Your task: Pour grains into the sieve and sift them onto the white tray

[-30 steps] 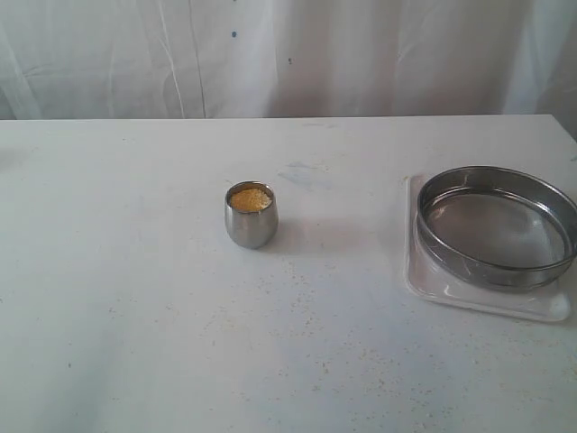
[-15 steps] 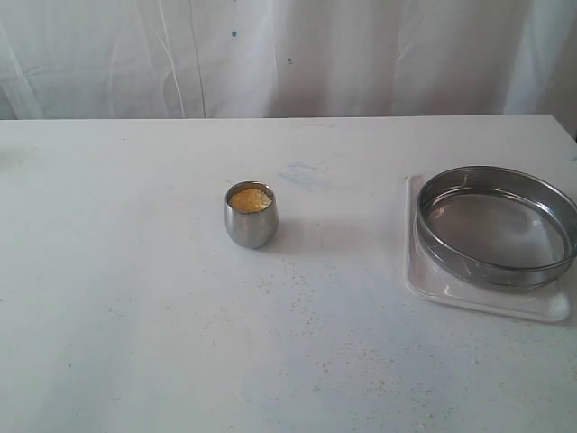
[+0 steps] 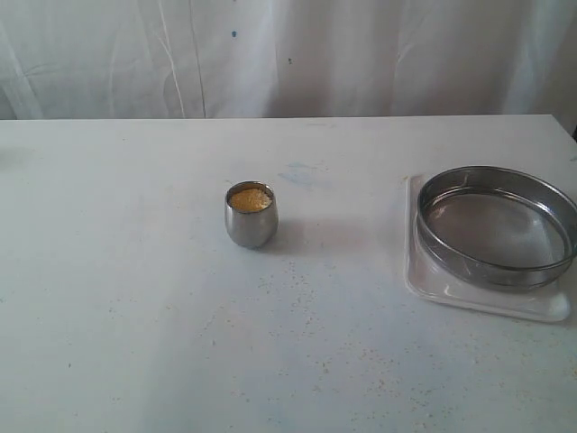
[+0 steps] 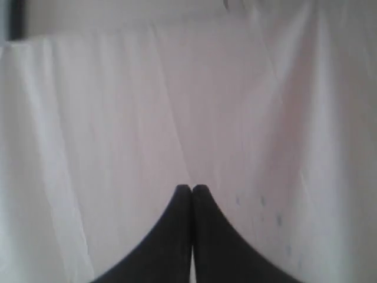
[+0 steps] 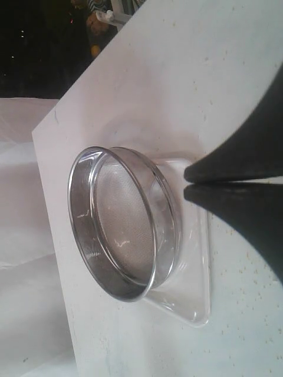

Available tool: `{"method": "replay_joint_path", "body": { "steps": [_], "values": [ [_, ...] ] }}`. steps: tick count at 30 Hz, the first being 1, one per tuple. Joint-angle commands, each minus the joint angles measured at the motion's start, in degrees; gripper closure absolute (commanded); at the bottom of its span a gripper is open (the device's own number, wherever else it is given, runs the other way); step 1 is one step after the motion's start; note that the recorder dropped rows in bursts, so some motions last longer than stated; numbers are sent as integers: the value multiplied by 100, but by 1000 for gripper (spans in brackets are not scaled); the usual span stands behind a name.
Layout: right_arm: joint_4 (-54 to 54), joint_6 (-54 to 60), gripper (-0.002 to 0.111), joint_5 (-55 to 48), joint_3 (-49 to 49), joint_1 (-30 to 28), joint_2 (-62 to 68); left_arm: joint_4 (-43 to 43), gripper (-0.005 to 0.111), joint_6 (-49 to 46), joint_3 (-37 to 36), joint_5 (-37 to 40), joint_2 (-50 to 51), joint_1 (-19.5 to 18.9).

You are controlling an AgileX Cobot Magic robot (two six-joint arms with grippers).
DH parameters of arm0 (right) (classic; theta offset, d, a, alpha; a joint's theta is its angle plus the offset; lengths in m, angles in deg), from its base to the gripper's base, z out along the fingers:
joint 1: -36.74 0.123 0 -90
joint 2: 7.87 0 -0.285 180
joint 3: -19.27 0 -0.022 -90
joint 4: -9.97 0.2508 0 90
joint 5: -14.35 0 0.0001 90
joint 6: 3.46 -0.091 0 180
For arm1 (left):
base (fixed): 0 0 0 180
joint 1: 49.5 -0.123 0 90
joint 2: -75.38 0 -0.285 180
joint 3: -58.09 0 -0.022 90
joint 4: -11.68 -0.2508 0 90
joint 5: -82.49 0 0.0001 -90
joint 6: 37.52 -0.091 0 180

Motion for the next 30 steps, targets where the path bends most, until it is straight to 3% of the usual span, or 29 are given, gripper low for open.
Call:
{"method": "replay_joint_path", "body": {
  "steps": [1, 5, 10, 15, 19, 22, 26, 28, 30],
  "values": [
    [-45, 2, 108, 10, -10, -27, -22, -1479, 107, 636, 599, 2180, 1475, -10],
    [-45, 2, 108, 10, -10, -27, -22, -1444, 107, 1191, 617, 3205, 2296, -10],
    [-45, 2, 108, 10, -10, -27, -22, -1398, 107, 1310, 617, 3912, 2909, -10],
    [-45, 2, 108, 10, -10, -27, -22, -1386, 107, 1324, 617, 3696, 3038, -10],
    [-45, 2, 108, 10, -10, -27, -22, -585, 107, 1416, 603, 4077, 3093, -10],
    [-45, 2, 108, 10, -10, -27, -22, -486, 107, 1723, 349, 3999, 3310, -10],
    [-45, 2, 108, 10, -10, -27, -22, -472, 107, 2688, -521, 2658, 3485, -10],
    [-45, 2, 108, 10, -10, -27, -22, -455, 107, 3229, -1155, 1375, 3500, -10],
    [-45, 2, 108, 10, -10, -27, -22, -455, 107, 3501, -1819, -721, 3500, -10]
  ]
}}
